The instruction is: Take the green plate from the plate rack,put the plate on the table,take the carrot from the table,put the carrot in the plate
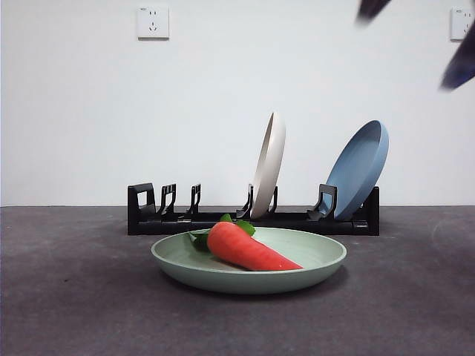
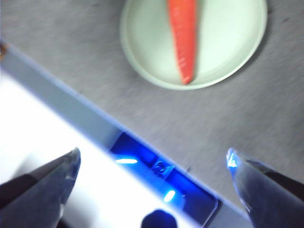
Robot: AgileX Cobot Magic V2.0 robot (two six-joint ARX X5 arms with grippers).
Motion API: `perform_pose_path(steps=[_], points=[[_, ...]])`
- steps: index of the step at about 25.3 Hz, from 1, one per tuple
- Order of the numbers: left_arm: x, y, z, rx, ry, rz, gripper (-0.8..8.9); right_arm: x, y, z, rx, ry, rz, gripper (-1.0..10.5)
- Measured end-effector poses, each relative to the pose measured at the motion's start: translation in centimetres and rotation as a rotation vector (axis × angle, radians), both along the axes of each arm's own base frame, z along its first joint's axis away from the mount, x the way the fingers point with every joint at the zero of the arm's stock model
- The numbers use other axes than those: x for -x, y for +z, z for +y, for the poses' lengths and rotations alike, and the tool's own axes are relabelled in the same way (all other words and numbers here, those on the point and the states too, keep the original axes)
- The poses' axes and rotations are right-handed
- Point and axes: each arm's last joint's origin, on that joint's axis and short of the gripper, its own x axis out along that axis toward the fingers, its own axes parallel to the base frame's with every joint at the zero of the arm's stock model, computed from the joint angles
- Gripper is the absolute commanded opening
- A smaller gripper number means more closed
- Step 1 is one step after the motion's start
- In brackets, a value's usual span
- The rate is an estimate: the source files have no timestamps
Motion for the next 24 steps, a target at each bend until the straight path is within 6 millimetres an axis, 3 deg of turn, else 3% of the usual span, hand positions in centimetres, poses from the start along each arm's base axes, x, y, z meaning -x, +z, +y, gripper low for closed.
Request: perform_pose_path(steps=[5,6,9,11,24], points=[[0.3,-0.3,0.2,-0.015,-0.043,0.061,2.46,2.2,0.8,-1.8,-0.019,0.014,0.009,5.4],[0.4,-0.4,0.2,-0.016,-0.050,0.070,2.37,2.5,0.8,-2.0,-0.017,0.014,0.012,4.8],[0.5,-0.5,0.3,-0.023,-0.066,0.096,0.15,3.1,0.9,-2.5,-0.011,0.014,0.019,1.4],[0.5,-0.5,0.3,-0.025,-0.070,0.103,-0.09,3.3,0.9,-2.7,-0.009,0.013,0.022,-0.3],[0.6,-0.6,0.3,-0.031,-0.069,0.107,-0.01,3.4,1.0,-2.8,-0.012,0.013,0.016,0.0]])
